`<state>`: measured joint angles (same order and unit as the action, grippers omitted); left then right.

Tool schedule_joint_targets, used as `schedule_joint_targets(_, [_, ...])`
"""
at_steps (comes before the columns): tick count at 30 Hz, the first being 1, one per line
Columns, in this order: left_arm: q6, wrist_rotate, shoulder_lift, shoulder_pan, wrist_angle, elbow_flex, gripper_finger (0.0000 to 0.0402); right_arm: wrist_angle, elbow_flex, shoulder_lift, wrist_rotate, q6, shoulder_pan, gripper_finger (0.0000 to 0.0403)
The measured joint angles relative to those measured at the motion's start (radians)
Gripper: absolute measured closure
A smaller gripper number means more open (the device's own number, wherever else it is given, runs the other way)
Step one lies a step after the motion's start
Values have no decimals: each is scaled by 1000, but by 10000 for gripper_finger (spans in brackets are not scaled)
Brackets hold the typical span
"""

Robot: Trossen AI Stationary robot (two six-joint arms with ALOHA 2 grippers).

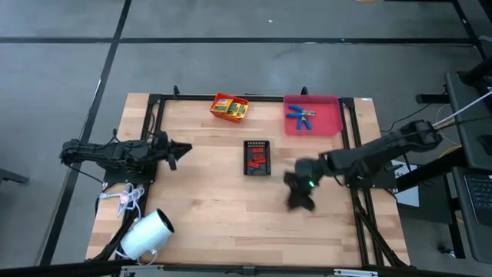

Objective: Pick & Place School Supplies
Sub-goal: Return to Home Position

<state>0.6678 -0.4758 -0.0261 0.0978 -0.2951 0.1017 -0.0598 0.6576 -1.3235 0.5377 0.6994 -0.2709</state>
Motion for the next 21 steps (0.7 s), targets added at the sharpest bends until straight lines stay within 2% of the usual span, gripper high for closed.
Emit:
schedule_joint_targets(2, [62, 36, 5, 0, 4, 0, 343, 157, -48, -21, -59, -65, 97, 214])
schedule_joint_targets(4, [86, 59, 5, 0, 4, 0, 343, 237, -79, -27, -114, -143, 186, 214])
schedule_joint_targets(9, [49, 49, 5, 0, 4, 0, 343, 325, -98, 39, -201, -395, 351, 214])
schedule_joint_targets(12, [43, 50, 5, 0, 5, 0, 343, 389, -124, 109, -213, -503, 419, 214])
schedule_joint_targets(17, [52, 50, 5, 0, 5, 0, 343, 714, -296, 231, -172, -482, 538, 214])
schedule_joint_targets(21, [52, 50, 5, 0, 5, 0, 343, 811, -411, 340, -97, -446, 588, 214])
